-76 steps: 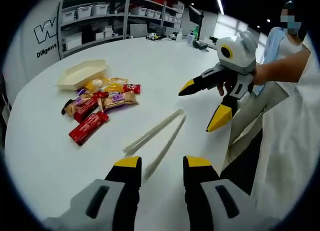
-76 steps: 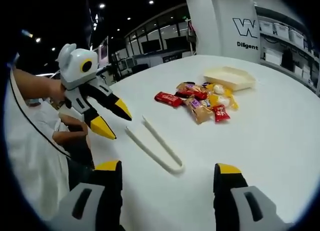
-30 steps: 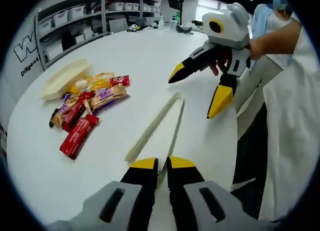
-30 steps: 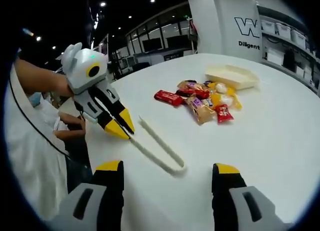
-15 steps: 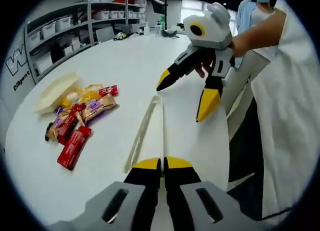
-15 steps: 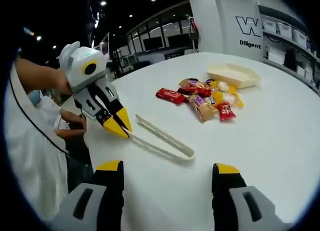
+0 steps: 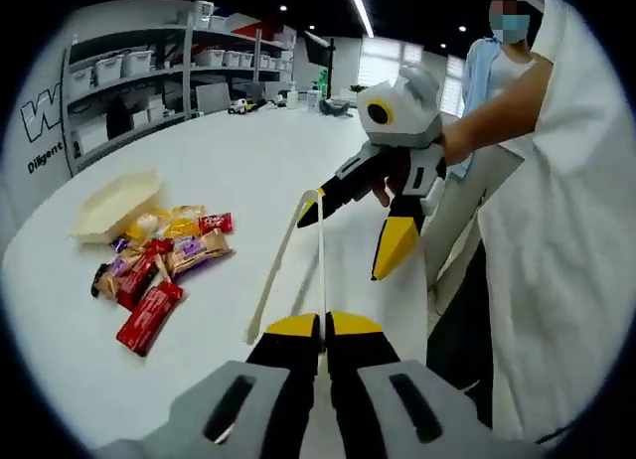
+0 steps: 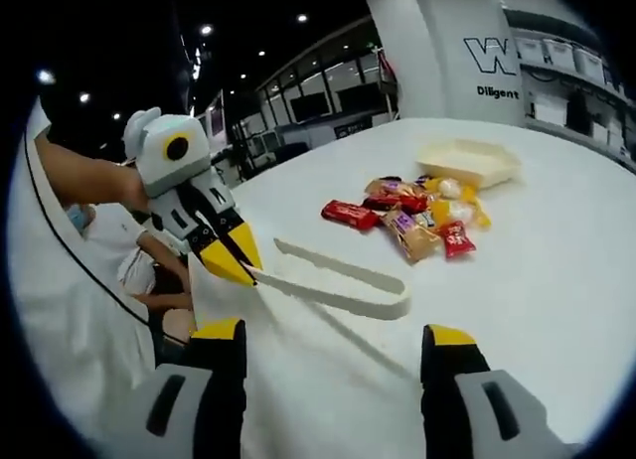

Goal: Place the target food into the container with the food tongs after gripping and lifting it, then release it inside without dropping or visibly crushing the food.

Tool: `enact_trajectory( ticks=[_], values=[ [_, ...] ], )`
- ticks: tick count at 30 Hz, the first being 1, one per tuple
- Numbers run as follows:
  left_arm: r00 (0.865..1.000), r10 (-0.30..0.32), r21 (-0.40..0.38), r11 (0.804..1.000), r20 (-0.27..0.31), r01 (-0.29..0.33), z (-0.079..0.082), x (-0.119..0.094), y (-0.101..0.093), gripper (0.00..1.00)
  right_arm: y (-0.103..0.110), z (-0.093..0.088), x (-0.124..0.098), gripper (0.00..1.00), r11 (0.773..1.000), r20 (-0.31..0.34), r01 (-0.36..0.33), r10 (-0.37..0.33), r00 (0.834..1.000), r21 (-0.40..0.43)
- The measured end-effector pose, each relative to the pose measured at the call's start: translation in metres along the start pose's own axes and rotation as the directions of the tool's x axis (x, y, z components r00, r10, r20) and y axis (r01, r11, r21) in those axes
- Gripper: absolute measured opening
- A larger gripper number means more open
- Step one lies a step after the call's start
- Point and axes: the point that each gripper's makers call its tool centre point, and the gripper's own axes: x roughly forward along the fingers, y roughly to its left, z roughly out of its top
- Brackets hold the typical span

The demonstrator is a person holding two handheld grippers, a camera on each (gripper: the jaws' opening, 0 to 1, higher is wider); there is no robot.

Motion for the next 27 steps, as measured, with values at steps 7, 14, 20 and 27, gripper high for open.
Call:
enact_trajectory(
  ticks=[7, 14, 20, 27],
  values=[
    [0.995, -0.045, -0.019, 0.999, 0.086, 0.047, 0.018, -0.006, -0.007, 0.01, 0.017, 0.018, -0.004, 0.63, 0.995, 0.084, -0.099, 0.098, 0.992, 0.006],
    [0.987, -0.086, -0.013, 0.996, 0.134, 0.089, 0.028, -0.007, -0.016, 0.01, 0.03, 0.038, -0.008, 0.61, 0.986, 0.166, -0.165, 0.162, 0.973, 0.01],
    [0.974, -0.109, -0.021, 0.993, 0.198, 0.115, 0.042, -0.011, -0.022, 0.01, 0.041, 0.049, -0.012, 0.58, 0.978, 0.197, -0.208, 0.206, 0.959, -0.008],
    [0.946, -0.148, -0.022, 0.987, 0.289, 0.161, 0.063, -0.02, -0.031, 0.01, 0.055, 0.072, -0.022, 0.49, 0.966, 0.273, -0.257, 0.256, 0.927, -0.033]
  ],
)
